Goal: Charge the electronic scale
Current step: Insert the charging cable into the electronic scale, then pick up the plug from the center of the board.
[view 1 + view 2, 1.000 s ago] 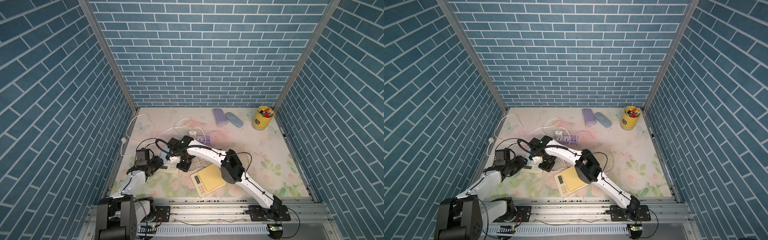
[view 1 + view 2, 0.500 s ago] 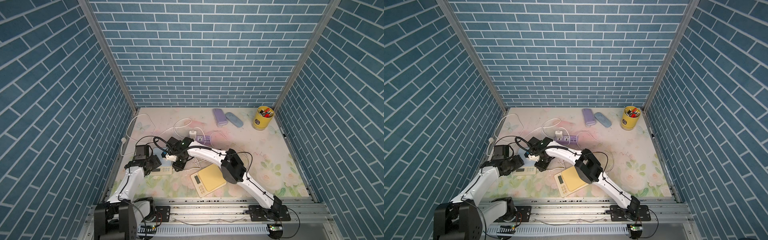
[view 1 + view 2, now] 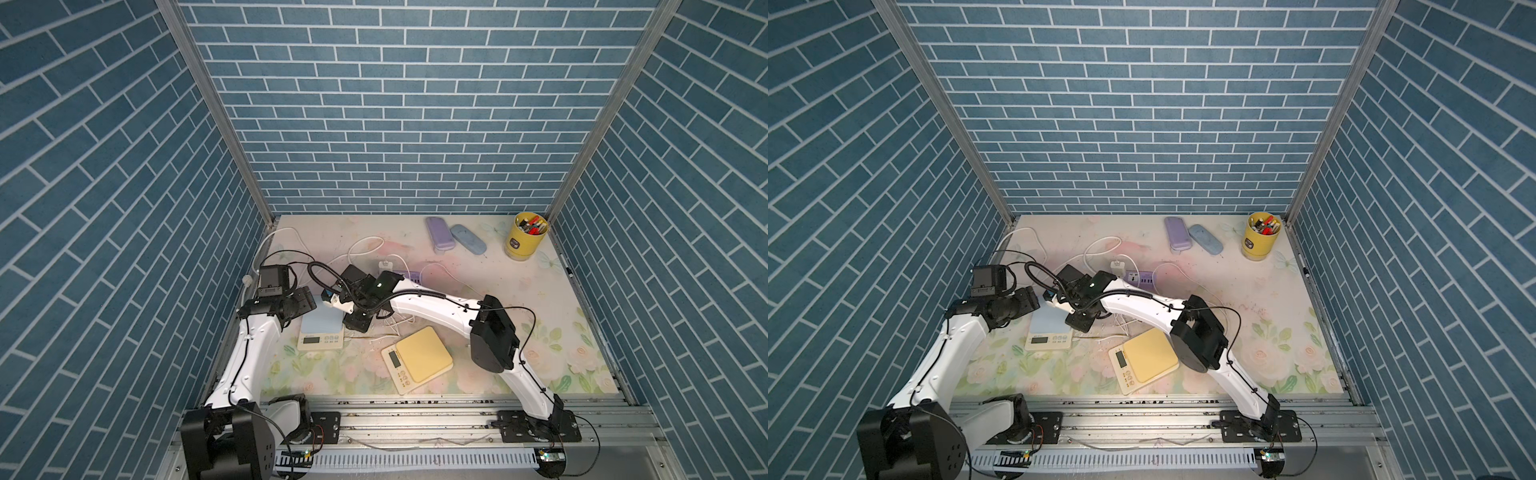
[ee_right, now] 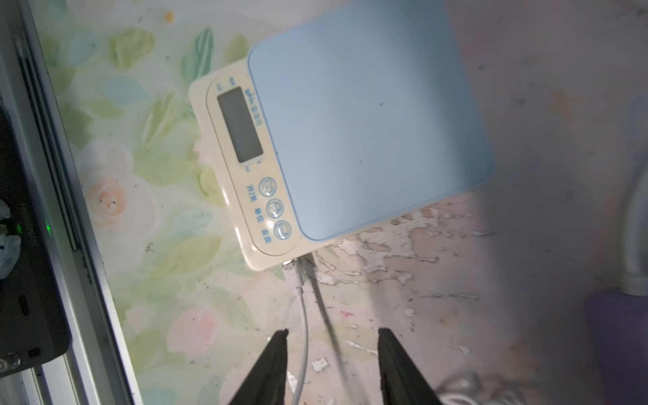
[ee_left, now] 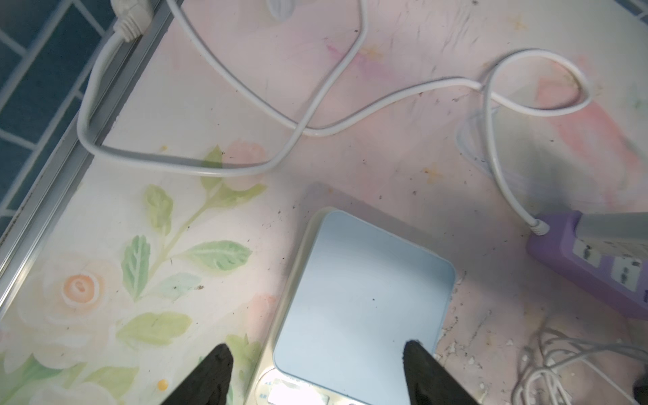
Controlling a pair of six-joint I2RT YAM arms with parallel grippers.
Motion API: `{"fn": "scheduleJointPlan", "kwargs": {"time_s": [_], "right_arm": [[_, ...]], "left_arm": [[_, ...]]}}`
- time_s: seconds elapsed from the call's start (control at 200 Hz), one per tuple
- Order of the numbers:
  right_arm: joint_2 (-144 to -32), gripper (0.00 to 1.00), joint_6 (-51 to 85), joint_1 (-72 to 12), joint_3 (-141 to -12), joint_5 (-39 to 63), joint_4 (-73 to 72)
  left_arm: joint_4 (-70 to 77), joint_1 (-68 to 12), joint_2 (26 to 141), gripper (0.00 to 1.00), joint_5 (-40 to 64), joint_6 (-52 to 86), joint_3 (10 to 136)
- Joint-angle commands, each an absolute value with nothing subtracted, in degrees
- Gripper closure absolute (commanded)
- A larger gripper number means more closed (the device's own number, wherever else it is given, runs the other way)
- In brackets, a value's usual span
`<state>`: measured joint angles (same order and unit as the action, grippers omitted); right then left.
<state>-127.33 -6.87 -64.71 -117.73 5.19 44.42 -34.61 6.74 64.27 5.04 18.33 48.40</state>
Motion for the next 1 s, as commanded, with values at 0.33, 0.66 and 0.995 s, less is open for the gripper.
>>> {"fn": "scheduleJointPlan", "kwargs": {"time_s": [0.33, 0.66, 0.995], "right_arm": [[-97.5, 0.52, 7.1, -46.1, -84.7, -9.7, 34.4], [-95.8, 0.44, 14.6, -43.1, -66.7, -7.2, 31.0], [-104.1, 0.33, 13.6, -42.7, -69.5, -5.6, 28.3]], "left_arm": [[-37.4, -16.0, 74.1, 0.24, 8.4, 8.6, 66.2], [-34.1, -33.3, 86.9, 0.25, 8.5, 6.3, 74.1], [-33.6, -34.4, 86.3, 0.26, 9.1, 5.0, 72.4]]}}
